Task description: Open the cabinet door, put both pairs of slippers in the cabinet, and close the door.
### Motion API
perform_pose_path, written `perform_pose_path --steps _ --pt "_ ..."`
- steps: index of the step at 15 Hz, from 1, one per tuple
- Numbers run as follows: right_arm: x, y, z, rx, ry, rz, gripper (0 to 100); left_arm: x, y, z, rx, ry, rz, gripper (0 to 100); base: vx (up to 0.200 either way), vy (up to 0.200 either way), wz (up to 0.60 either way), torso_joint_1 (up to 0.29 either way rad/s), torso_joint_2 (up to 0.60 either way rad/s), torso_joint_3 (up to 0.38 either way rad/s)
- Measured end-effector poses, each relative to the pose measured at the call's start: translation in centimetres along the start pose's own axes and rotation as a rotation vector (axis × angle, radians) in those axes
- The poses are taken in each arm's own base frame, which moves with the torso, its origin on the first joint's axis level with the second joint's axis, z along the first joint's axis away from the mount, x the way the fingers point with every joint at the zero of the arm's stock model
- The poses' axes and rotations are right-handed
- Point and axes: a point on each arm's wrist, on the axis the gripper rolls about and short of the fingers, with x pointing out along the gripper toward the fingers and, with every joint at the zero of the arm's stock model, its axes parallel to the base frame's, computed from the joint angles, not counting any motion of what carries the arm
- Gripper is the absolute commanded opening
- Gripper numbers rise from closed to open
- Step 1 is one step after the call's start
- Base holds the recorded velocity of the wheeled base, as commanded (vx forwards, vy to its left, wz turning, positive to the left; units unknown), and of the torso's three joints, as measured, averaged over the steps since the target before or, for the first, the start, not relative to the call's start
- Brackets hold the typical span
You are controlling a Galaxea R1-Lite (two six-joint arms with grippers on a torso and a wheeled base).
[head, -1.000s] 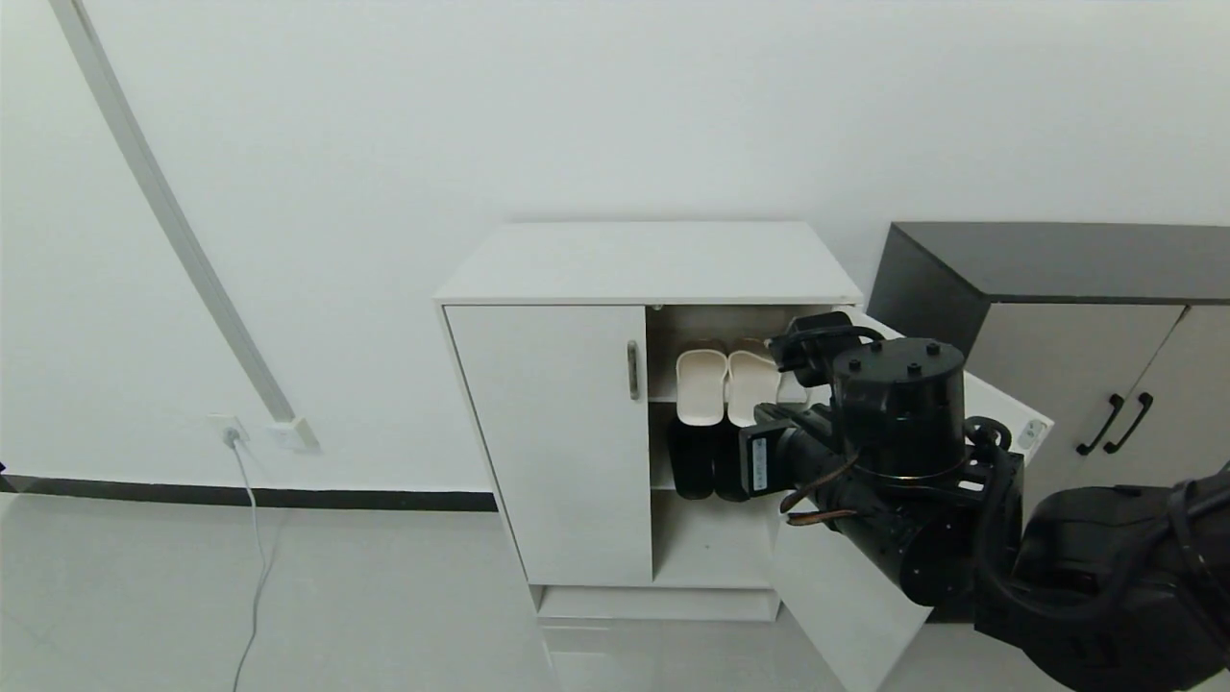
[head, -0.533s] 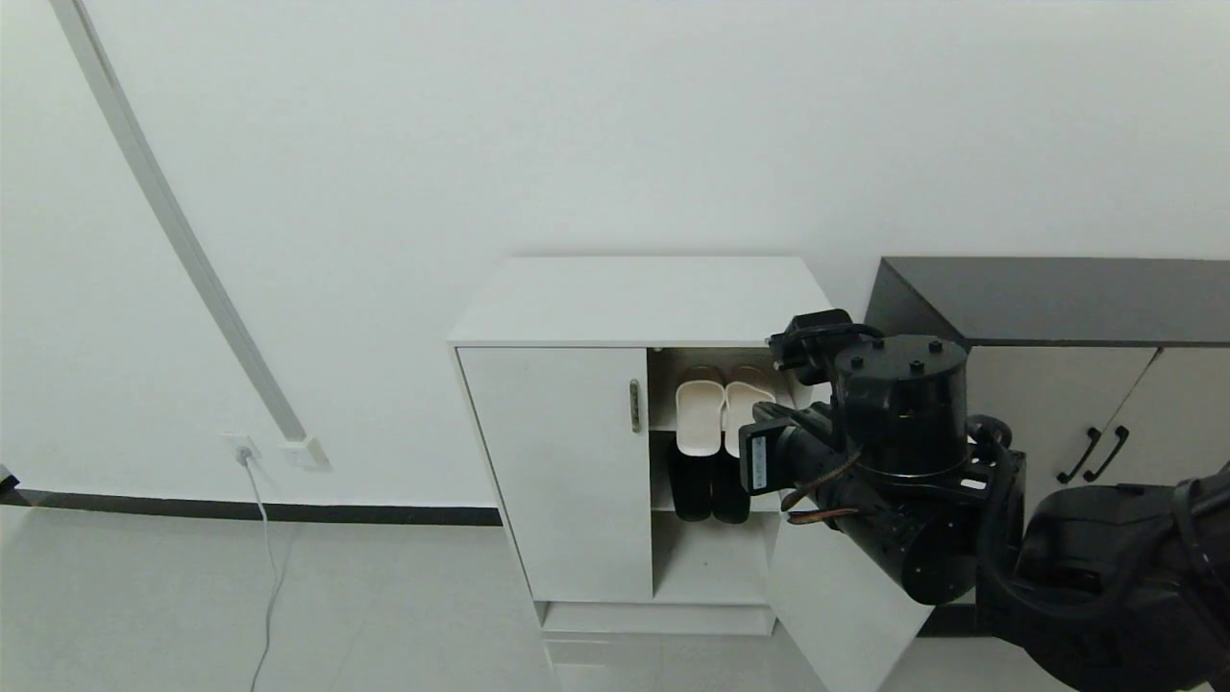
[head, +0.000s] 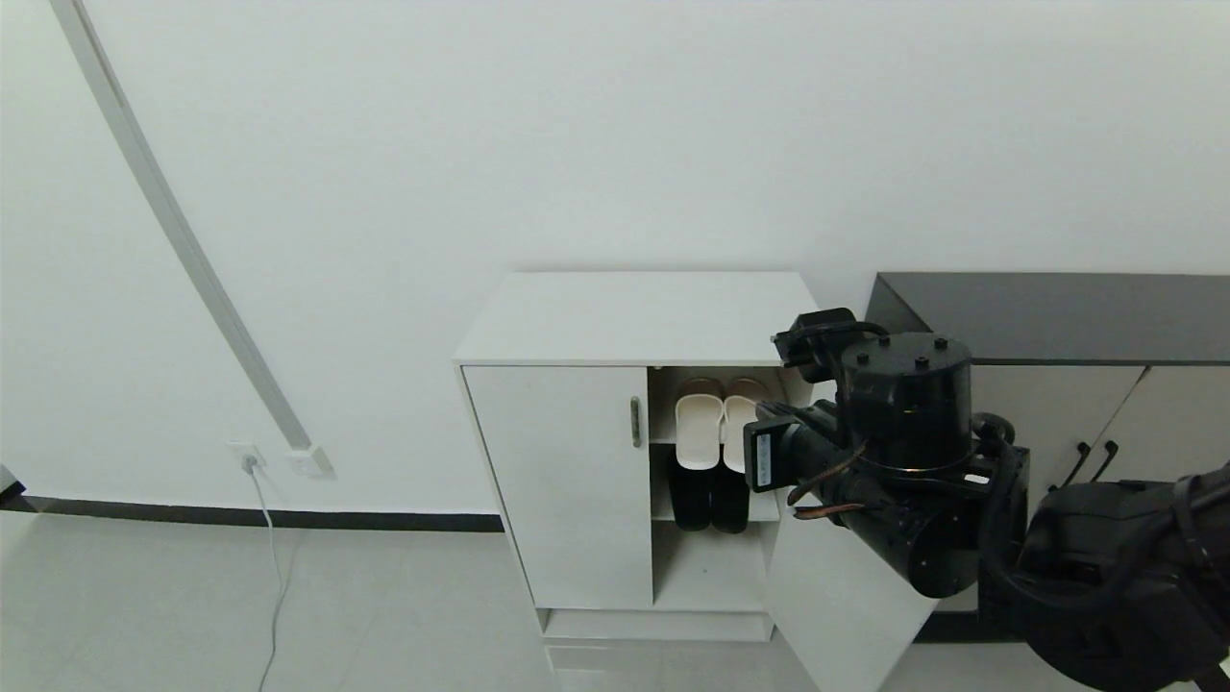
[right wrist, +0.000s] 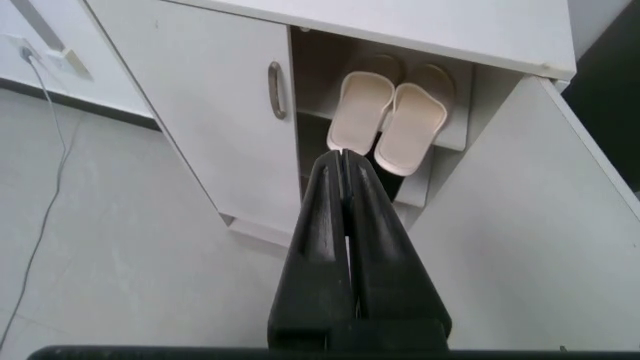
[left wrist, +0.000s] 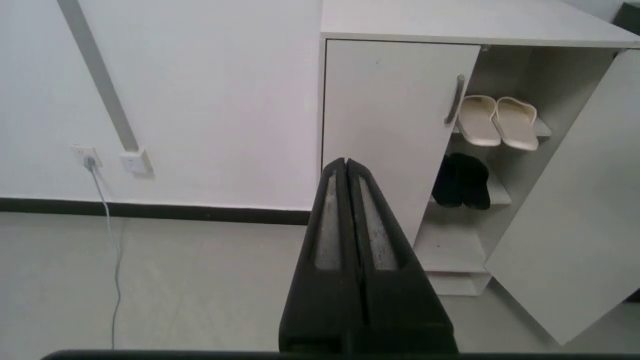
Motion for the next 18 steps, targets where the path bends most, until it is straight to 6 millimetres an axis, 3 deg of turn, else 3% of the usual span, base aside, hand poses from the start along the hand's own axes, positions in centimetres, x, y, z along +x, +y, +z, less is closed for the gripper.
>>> perform_pose_path --steps 11,18 --pt "0.09 -0.04 -0.14 -0.003 0.005 -0.003 0 -0.01 0.00 0.02 0.000 -0.001 0.001 0 0.000 0.000 0.00 0.000 0.00 0.000" --pt "0.30 -0.01 -0.45 -0.015 0.016 -0.004 0 0.00 0.00 0.00 -0.001 0.000 0.001 0 0.000 0.000 -0.51 0.003 0.00 0.000"
